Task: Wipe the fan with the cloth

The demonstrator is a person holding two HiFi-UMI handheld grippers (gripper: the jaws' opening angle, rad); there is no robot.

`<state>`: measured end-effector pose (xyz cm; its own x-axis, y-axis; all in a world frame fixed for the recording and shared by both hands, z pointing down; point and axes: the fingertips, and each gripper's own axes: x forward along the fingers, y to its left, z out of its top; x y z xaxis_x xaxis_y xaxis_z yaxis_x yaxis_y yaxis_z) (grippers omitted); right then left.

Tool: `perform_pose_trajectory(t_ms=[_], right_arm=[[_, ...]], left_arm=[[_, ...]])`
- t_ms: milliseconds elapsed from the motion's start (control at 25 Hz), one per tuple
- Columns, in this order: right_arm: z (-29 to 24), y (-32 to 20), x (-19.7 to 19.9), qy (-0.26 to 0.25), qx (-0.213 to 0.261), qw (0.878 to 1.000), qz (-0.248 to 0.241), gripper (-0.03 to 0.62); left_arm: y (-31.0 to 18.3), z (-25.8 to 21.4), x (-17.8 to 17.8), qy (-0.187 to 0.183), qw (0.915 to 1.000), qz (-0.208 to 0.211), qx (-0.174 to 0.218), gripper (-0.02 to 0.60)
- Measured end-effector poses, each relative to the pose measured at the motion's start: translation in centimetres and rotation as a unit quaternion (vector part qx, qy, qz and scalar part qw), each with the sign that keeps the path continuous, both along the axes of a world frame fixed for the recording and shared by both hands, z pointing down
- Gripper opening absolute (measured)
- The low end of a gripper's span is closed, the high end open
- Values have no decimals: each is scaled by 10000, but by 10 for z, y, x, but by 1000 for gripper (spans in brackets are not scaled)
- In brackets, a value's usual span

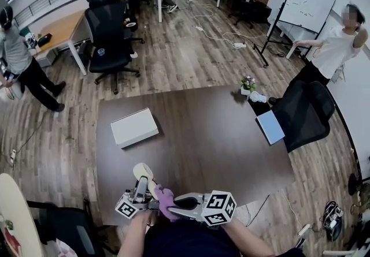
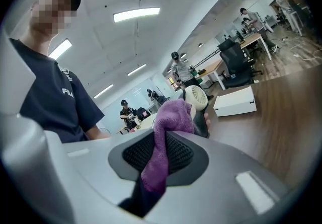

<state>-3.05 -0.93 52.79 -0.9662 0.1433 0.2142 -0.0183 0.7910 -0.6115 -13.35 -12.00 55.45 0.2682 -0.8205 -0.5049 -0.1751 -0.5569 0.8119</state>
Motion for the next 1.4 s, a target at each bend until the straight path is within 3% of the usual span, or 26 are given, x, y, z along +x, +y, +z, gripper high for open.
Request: perform_pose_trajectory(t_ms=[160, 280, 840, 960, 1200, 1400], right_arm=[[-11, 9, -7, -299, -209, 9991, -220, 72], [-6, 2, -12, -240, -461, 9987, -2, 72], [0, -56, 28, -175, -746, 9926, 940, 72], [6, -69, 37, -17, -683, 9898, 1248, 72], [18, -93, 43, 489, -215, 9843, 1685, 72], [6, -117, 35, 755, 714, 9724, 2091, 72]], left_arm=[[-1, 9, 8, -376, 9991, 49, -210, 364], [1, 4, 20, -699, 9972, 205, -168, 364], [3, 10, 6, -617, 9980, 62, -116, 361], [7, 3, 6, -557, 9983, 137, 80, 360], [20, -21, 28, -432, 9936, 800, 675, 360], [41, -30, 66, -609, 9761, 1764, 1118, 360]])
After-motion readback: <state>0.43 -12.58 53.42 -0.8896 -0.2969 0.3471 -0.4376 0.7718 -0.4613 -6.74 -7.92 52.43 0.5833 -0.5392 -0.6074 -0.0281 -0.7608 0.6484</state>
